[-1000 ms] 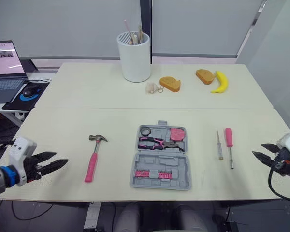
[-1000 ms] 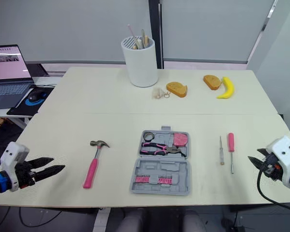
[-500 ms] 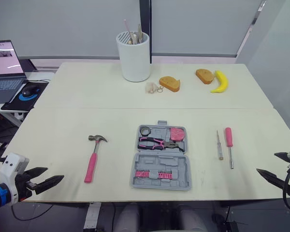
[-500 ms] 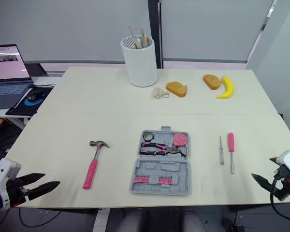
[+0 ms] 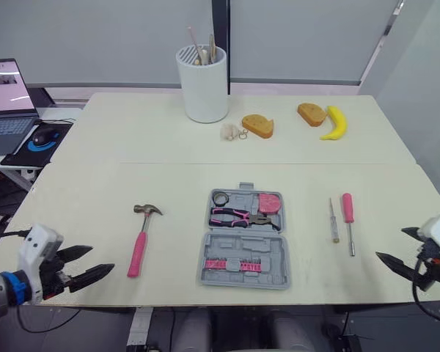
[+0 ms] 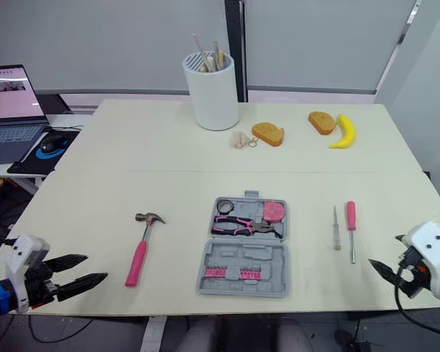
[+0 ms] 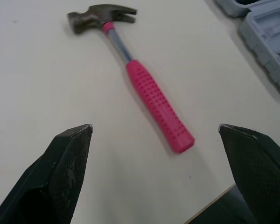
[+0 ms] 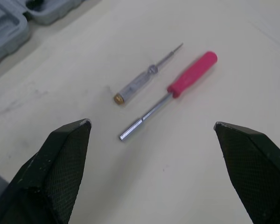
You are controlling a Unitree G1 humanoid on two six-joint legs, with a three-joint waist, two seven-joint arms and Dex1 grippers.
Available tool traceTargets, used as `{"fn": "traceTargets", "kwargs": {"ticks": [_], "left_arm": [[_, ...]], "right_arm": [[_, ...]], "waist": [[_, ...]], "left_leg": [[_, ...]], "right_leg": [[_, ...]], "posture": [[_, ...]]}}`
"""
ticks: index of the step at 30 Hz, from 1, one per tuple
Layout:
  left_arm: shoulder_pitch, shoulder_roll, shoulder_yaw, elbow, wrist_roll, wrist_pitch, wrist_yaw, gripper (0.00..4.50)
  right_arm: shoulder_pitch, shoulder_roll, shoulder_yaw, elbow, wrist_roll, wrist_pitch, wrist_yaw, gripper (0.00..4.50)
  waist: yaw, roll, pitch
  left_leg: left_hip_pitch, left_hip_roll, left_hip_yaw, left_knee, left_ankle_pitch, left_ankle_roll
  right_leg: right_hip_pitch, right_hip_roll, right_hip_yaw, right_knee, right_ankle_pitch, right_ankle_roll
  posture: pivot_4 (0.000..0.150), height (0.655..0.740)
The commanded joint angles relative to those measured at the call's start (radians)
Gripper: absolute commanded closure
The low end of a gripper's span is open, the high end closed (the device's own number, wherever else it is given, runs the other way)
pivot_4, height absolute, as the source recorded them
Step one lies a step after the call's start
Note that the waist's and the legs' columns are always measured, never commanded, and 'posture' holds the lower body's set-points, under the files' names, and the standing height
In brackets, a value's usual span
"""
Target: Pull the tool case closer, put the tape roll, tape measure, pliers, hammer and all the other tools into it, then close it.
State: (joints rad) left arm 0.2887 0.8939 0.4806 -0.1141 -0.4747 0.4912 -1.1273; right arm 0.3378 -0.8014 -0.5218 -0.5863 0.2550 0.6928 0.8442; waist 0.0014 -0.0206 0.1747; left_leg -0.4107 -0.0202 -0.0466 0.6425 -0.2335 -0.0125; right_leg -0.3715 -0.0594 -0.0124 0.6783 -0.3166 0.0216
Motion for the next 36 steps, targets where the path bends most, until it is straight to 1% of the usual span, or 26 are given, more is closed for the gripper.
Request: {"fn": "traceTargets", "kwargs": {"ticks": [1, 6, 10, 13, 15, 18, 19, 24, 31, 33, 35, 36], "left_arm": [[-0.085, 0.006, -0.095, -0.103, -0.015, -0.037, -0.027, 0.00], [-0.267, -0.023, -0.262, -0.205, -0.038, -0.023, -0.033, 0.00], [-0.382, -0.055, -0.357, -0.251, -0.060, -0.006, -0.030, 0.00], [-0.465, -0.076, -0.426, -0.271, -0.064, -0.012, -0.048, 0.00], [-0.498, -0.083, -0.456, -0.269, -0.053, -0.025, -0.060, 0.00], [-0.556, -0.110, -0.496, -0.259, -0.048, -0.027, -0.061, 0.00], [-0.587, -0.129, -0.520, -0.259, -0.044, -0.029, -0.058, 0.00], [-0.653, -0.171, -0.567, -0.265, -0.040, -0.019, -0.048, 0.00], [-0.675, -0.174, -0.593, -0.254, -0.028, -0.029, -0.043, 0.00], [-0.677, -0.176, -0.594, -0.256, -0.027, -0.027, -0.035, 0.00], [-0.676, -0.175, -0.595, -0.258, -0.027, -0.026, -0.032, 0.00], [-0.674, -0.174, -0.594, -0.258, -0.027, -0.025, -0.031, 0.00]], "right_arm": [[-0.098, 0.048, 0.114, -0.026, -0.025, 0.038, -0.125, 0.02], [-0.227, 0.147, 0.303, 0.009, -0.076, 0.105, -0.277, 0.02], [-0.300, 0.233, 0.391, 0.092, -0.144, 0.115, -0.408, 0.02], [-0.351, 0.304, 0.435, 0.195, -0.197, 0.095, -0.505, 0.02], [-0.370, 0.336, 0.442, 0.240, -0.215, 0.081, -0.543, 0.02], [-0.395, 0.366, 0.453, 0.306, -0.227, 0.047, -0.569, 0.55], [-0.409, 0.376, 0.459, 0.338, -0.233, 0.031, -0.581, 0.86], [-0.442, 0.403, 0.449, 0.417, -0.240, -0.008, -0.609, 0.86], [-0.487, 0.456, 0.406, 0.488, -0.198, 0.016, -0.630, 0.86], [-0.493, 0.466, 0.404, 0.497, -0.194, 0.026, -0.638, 1.24], [-0.496, 0.475, 0.398, 0.501, -0.187, 0.035, -0.647, 1.82], [-0.500, 0.481, 0.392, 0.501, -0.182, 0.044, -0.653, 2.01]], "waist": [[0.000, 0.000, 0.000], [0.000, 0.000, 0.000], [-0.003, 0.000, 0.000], [-0.004, 0.000, 0.000], [-0.005, 0.000, 0.000], [-0.006, 0.001, 0.000], [-0.006, 0.001, 0.000], [-0.008, 0.001, 0.000], [-0.013, 0.001, 0.000], [-0.012, 0.001, 0.000], [-0.012, 0.001, 0.000], [-0.012, 0.001, 0.000]], "left_leg": [[0.000, 0.000, 0.000, 0.000, 0.000, 0.000], [-0.003, 0.000, 0.000, 0.001, 0.000, 0.000], [-0.005, -0.001, -0.001, 0.001, 0.000, 0.000], [-0.005, -0.001, -0.001, 0.001, 0.000, 0.000], [-0.004, -0.001, -0.001, 0.001, 0.000, 0.000], [-0.003, -0.001, -0.001, 0.002, 0.000, 0.000], [-0.003, -0.001, -0.001, 0.002, 0.001, 0.000], [-0.003, -0.002, 0.000, 0.003, 0.001, 0.000], [-0.003, -0.002, 0.000, 0.003, 0.001, 0.000], [-0.003, -0.002, -0.001, 0.003, 0.001, 0.000], [-0.002, -0.002, -0.001, 0.003, 0.001, 0.000], [-0.002, -0.002, -0.001, 0.003, 0.001, 0.000]], "right_leg": [[0.000, 0.000, 0.000, 0.000, 0.000, 0.000], [-0.001, 0.001, 0.000, 0.001, 0.002, 0.002], [-0.002, 0.003, 0.001, 0.001, 0.002, 0.003], [-0.002, 0.004, 0.001, 0.002, 0.002, 0.003], [-0.002, 0.005, 0.001, 0.003, 0.002, 0.004], [-0.002, 0.006, 0.001, 0.004, 0.003, 0.004], [-0.002, 0.006, 0.001, 0.004, 0.003, 0.004], [-0.001, 0.007, 0.002, 0.004, 0.004, 0.006], [-0.001, 0.007, 0.002, 0.005, 0.004, 0.006], [-0.001, 0.007, 0.002, 0.005, 0.004, 0.006], [-0.001, 0.007, 0.002, 0.005, 0.004, 0.006], [-0.001, 0.007, 0.002, 0.005, 0.004, 0.006]], "posture": [[0.150, 0.7400], [0.150, 0.7400], [0.150, 0.7400], [0.150, 0.7400], [0.150, 0.7400], [0.150, 0.7400], [0.150, 0.7400], [0.150, 0.7400], [0.150, 0.7400], [0.150, 0.7400], [0.150, 0.7400], [0.150, 0.7400]]}}
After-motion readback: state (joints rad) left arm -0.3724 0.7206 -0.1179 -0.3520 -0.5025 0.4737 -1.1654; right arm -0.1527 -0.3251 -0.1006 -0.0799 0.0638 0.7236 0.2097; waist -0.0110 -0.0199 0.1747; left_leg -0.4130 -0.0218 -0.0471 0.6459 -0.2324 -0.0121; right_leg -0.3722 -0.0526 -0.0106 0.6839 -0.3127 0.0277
